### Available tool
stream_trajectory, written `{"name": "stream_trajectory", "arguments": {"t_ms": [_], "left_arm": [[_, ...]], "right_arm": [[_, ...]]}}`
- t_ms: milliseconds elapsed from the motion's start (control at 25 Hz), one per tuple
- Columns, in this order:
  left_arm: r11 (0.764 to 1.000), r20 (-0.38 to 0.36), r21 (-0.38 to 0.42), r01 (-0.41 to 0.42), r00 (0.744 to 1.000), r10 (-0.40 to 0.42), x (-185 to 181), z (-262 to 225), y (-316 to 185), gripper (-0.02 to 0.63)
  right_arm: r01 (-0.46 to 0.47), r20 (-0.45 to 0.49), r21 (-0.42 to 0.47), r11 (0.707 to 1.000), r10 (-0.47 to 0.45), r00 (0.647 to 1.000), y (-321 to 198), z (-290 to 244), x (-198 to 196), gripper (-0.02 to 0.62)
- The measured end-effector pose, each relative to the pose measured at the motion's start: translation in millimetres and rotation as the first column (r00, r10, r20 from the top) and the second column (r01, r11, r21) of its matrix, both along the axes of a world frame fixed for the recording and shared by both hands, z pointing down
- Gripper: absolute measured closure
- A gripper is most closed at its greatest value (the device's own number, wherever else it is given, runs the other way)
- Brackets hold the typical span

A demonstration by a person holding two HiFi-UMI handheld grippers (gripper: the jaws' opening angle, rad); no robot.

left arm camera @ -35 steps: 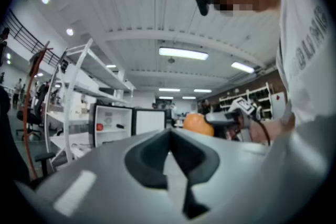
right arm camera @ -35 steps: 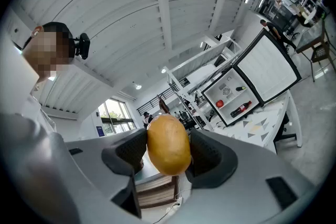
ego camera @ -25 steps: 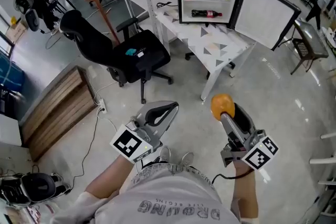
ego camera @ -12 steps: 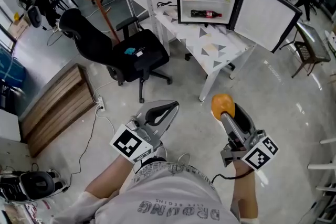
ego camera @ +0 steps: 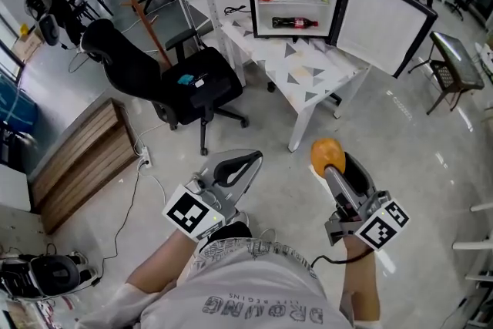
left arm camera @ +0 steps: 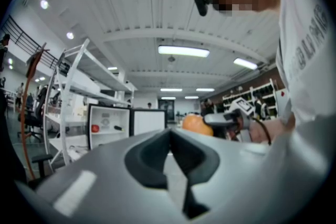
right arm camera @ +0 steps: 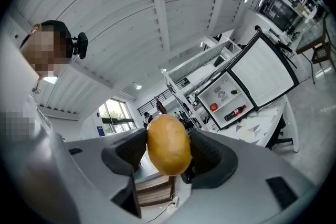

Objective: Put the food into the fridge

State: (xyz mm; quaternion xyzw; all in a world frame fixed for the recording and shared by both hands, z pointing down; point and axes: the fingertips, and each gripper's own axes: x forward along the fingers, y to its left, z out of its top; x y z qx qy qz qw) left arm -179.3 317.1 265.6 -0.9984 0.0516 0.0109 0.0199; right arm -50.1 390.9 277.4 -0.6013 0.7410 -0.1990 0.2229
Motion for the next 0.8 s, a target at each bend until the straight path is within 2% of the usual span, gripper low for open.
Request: {"name": "stream_trajectory", "arguments": {"t_ms": [480, 800], "left_arm": [[1.000, -0.013, -0.003, -0.006, 1.000, 0.006, 23, 8, -17, 0.597], [1.000, -0.013, -0.022, -0.010, 1.000, 0.010, 40, 21, -51, 0.597]], "right_arm": [[-0.016, -0.009, 0.000, 1.000, 0.016, 1.000, -12, 6, 24, 0.335], [-0.006, -0.012, -0.029, 1.000, 0.005, 1.000, -46, 19, 38, 0.336]]}}
